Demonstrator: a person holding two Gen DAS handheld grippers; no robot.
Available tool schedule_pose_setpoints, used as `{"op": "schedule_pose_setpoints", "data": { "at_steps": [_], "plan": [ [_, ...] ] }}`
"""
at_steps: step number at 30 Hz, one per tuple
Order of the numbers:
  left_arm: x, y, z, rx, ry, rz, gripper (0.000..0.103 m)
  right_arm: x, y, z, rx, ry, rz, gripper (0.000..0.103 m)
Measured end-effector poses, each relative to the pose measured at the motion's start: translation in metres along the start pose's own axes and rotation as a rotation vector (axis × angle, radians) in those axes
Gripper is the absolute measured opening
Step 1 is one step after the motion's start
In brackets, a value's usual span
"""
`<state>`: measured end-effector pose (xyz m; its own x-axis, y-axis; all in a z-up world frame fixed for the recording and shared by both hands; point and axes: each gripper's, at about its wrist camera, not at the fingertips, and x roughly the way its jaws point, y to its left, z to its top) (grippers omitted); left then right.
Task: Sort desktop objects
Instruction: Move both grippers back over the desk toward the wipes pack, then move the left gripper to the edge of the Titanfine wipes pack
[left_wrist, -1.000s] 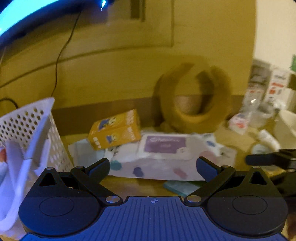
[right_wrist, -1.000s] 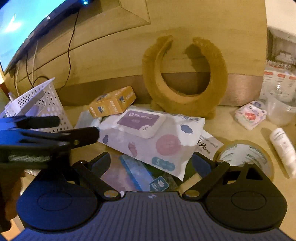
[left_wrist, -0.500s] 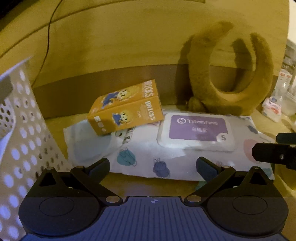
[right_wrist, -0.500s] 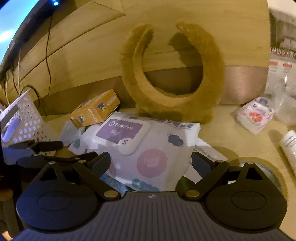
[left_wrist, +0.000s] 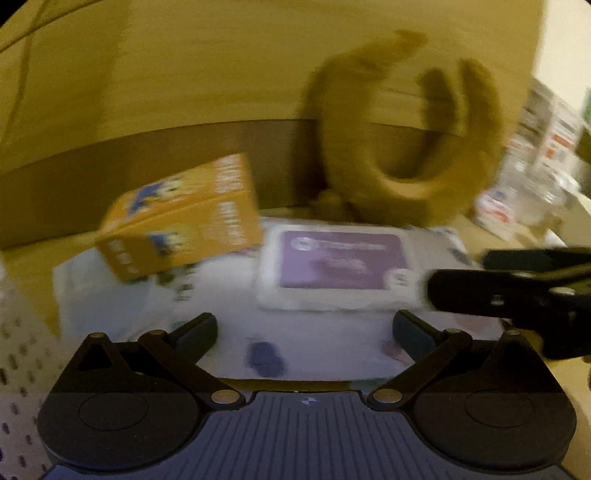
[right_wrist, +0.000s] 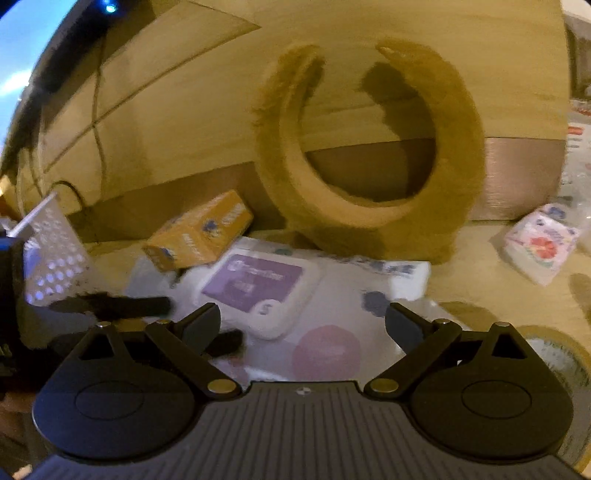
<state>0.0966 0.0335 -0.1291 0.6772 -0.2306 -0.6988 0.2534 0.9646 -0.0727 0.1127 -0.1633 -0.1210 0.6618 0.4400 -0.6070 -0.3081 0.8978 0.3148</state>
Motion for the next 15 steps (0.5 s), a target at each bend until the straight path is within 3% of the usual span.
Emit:
{"op": "schedule_pose_setpoints", "data": {
  "at_steps": [3,5,10,15],
  "plan": [
    [0.000,-0.018,-0.005,0.077,0.000,-0.020,0.103,-0.001,0.010,-0.007,-0.030,0.029,0.042,0.097],
    [-0.004,-0.027,-0.011,0.094,-0.015,0.006,0.103,-0.005,0.014,-0.012,-0.061,0.006,0.011,0.095],
    [-0.013,-0.009,-0.010,0.025,-0.025,0.073,0.103,-0.011,0.000,-0.012,0.022,0.002,0.001,0.095],
    [-0.008,0.012,-0.006,-0.032,0.019,0.125,0.103,-0.015,-0.008,-0.006,0.168,0.004,0.024,0.096]
  ]
}}
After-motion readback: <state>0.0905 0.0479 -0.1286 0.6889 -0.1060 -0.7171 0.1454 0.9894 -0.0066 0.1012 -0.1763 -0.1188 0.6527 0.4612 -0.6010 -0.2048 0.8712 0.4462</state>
